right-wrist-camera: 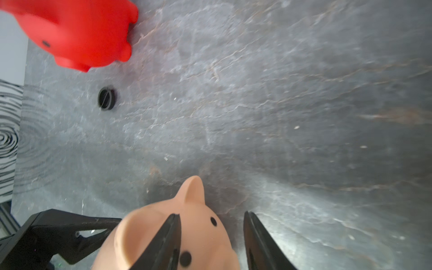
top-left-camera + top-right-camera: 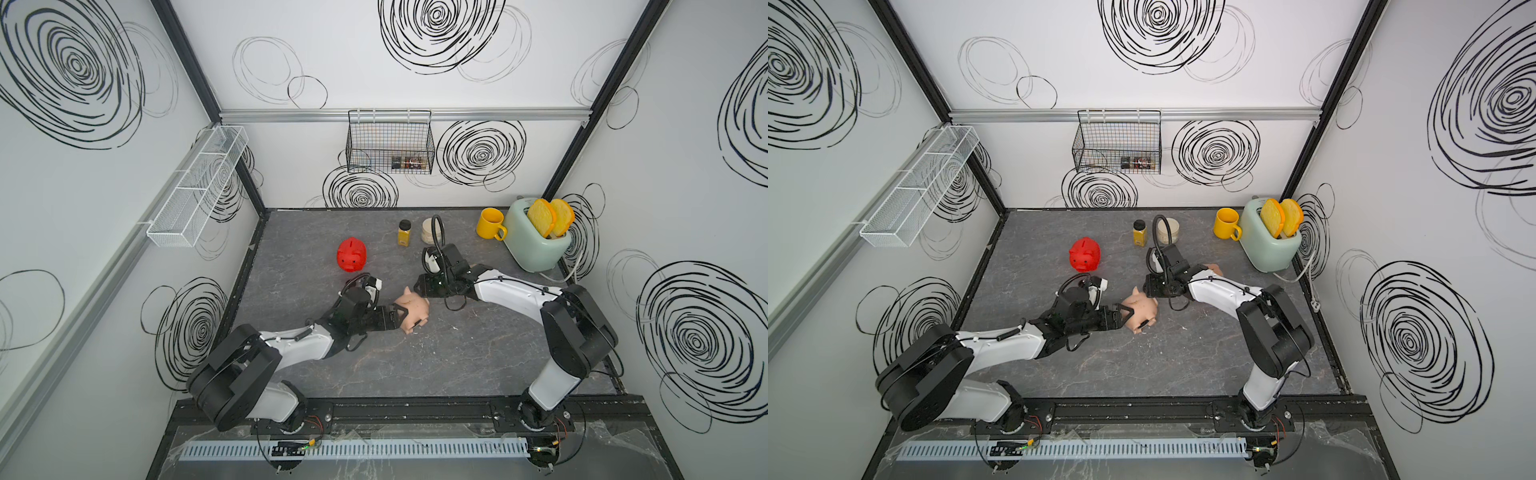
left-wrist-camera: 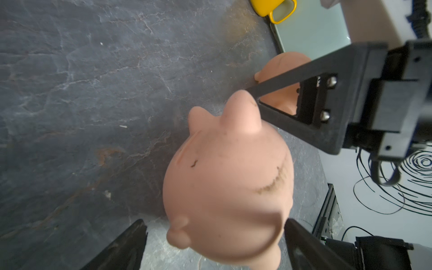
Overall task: Open piggy banks
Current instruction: Move the piggy bank to the center of the board.
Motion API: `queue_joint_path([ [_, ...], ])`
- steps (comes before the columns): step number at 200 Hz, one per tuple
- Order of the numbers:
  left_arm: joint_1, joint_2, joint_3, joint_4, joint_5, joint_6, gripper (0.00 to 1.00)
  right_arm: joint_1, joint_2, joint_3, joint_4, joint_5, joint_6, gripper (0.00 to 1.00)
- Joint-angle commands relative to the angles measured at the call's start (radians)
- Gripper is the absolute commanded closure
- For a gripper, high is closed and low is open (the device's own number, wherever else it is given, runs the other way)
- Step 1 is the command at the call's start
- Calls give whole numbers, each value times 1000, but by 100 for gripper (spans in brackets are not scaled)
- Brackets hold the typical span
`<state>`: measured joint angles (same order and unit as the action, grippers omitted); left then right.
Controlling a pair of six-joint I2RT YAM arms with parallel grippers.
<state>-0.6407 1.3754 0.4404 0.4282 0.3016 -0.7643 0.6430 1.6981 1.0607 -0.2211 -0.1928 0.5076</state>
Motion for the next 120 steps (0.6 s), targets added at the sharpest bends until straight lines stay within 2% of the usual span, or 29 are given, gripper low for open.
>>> queue_joint_path([
  [1,-22,-65,-38,-18,-18,-15,5,38,1,-2,-33,-12,6,51],
  [35,-57,-165,-88,-69,-58,-32,5,80,-17,-7,-33,-16,20,51],
  [74,-60,-222,-96,-137,-86,-22,3,75,-13,16,-45,13,25,51],
  [93,-56,-254,-72,-183,-97,6,0,65,-68,10,-52,58,36,50],
  [120,-38,-290,-35,-218,-89,41,4,50,-184,-50,-49,126,71,48],
])
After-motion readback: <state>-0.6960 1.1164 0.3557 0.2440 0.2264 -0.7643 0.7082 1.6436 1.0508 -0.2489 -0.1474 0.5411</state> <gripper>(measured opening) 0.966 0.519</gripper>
